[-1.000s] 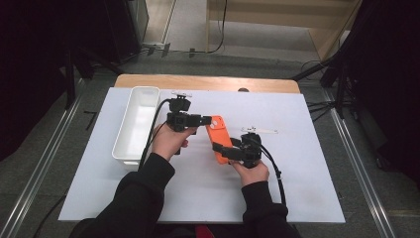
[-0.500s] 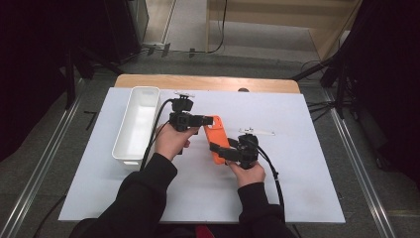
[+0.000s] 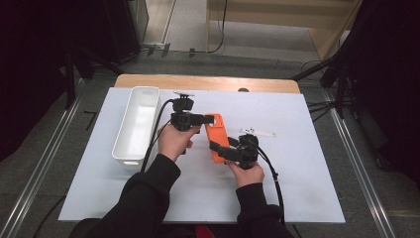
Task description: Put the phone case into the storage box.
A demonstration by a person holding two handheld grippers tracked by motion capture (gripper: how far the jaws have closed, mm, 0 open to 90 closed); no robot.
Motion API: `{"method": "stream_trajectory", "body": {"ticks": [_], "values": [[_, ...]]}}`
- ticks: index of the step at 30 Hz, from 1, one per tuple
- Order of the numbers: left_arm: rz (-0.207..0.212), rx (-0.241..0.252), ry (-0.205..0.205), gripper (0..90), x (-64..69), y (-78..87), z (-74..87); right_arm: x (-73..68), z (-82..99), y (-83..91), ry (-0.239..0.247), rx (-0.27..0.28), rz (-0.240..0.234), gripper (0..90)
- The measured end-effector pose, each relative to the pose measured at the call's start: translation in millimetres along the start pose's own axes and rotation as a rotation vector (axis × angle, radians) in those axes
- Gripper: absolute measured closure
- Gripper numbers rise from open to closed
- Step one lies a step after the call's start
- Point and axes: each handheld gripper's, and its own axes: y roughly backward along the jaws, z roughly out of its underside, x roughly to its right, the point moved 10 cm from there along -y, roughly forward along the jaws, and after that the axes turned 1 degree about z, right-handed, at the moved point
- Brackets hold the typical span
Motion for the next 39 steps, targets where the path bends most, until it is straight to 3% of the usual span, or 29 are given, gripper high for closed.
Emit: {"method": "stream_trajectory", "body": {"ticks": [15,17,21,28,39], "values": [[0.016,0.016,0.015,70.4,1.2,0.5,-1.6,-2.5,1.7,-5.1,-0.020,0.010,-0.002,14.4],[0.040,0.018,0.007,71.5,3.8,0.8,-1.7,-2.6,2.8,-6.2,-0.017,0.003,-0.003,14.4],[0.043,0.028,-0.020,73.1,7.3,2.5,-1.9,-3.1,3.3,-7.2,-0.015,0.006,-0.003,14.4],[0.082,0.039,-0.022,75.6,13.2,5.2,-2.9,-3.5,2.6,-8.1,0.027,0.021,0.014,14.2],[0.106,0.043,-0.043,77.4,21.5,7.0,-1.7,-3.0,3.2,-10.4,0.071,0.010,0.006,14.3]]}}
